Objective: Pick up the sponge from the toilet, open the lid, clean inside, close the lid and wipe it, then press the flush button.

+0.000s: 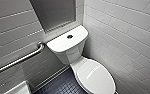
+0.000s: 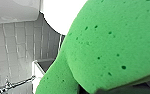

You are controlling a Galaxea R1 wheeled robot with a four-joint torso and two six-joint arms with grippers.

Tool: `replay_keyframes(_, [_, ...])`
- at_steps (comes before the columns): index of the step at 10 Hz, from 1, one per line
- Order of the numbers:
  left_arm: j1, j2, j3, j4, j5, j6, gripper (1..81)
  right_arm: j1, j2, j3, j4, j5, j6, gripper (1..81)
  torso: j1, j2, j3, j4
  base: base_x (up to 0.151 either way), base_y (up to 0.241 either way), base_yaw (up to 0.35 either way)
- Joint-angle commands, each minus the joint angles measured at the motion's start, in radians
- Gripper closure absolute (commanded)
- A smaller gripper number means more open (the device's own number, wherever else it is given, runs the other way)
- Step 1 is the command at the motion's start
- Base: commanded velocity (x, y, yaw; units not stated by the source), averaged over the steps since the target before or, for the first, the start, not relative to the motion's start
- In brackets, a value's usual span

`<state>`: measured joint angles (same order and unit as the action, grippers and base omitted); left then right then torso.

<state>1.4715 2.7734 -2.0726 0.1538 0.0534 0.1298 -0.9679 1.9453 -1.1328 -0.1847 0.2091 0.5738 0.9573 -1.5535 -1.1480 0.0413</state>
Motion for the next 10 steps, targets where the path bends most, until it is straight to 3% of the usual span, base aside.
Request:
replay_keyframes(1, [0.023, -0.006, 0.026, 0.004, 0.085, 0.005, 1.0, 0.270, 0.040, 0.046, 0.027, -0.299, -0.006, 81.1, 0.000, 0.000, 0.000, 0.000, 0.000, 0.000, 0.000])
replay_keyframes(3, [0.023, -0.007, 0.026, 0.004, 0.085, 0.005, 1.0, 0.400, 0.133, -0.003, 0.028, -0.416, -0.003, 81.1, 0.000, 0.000, 0.000, 0.000, 0.000, 0.000, 0.000])
replay_keyframes(6, [0.023, -0.010, 0.028, 0.003, 0.085, 0.005, 1.0, 0.598, 0.289, -0.102, 0.025, -0.576, 0.075, 81.1, 0.000, 0.000, 0.000, 0.000, 0.000, 0.000, 0.000])
replay_keyframes(10, [0.023, -0.021, 0.026, -0.003, 0.085, 0.004, 1.0, 0.729, 0.543, -0.341, -0.006, -0.596, 0.090, 81.1, 0.000, 0.000, 0.000, 0.000, 0.000, 0.000, 0.000])
